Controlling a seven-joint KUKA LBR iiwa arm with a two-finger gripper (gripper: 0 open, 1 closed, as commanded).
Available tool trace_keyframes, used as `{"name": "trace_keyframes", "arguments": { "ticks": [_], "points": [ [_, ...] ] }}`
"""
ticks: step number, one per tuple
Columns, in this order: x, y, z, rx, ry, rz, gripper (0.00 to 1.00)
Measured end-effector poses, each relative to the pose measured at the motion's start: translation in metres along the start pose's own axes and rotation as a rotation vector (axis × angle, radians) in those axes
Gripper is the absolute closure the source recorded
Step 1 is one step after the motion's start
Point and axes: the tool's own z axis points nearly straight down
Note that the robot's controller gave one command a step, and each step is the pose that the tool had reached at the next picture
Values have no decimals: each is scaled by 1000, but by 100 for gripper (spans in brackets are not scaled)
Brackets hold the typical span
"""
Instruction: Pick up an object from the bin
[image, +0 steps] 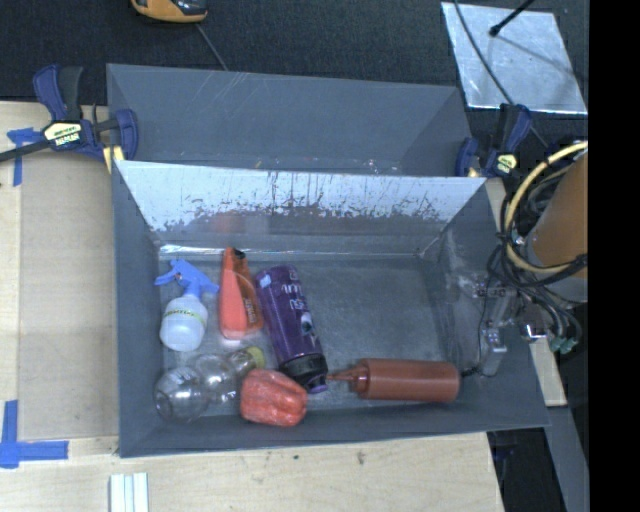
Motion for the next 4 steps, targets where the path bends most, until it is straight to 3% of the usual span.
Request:
{"name": "trace_keyframes", "arguments": {
  "ticks": [1,2,3,4],
  "points": [
    [-3,9,65,0,-4,80,0],
    [0,-10,85,-2,2,-15,0],
    [4,14,123,5,-2,-32,0],
    [-2,37,145,9,-9,-38,0]
  ]
}}
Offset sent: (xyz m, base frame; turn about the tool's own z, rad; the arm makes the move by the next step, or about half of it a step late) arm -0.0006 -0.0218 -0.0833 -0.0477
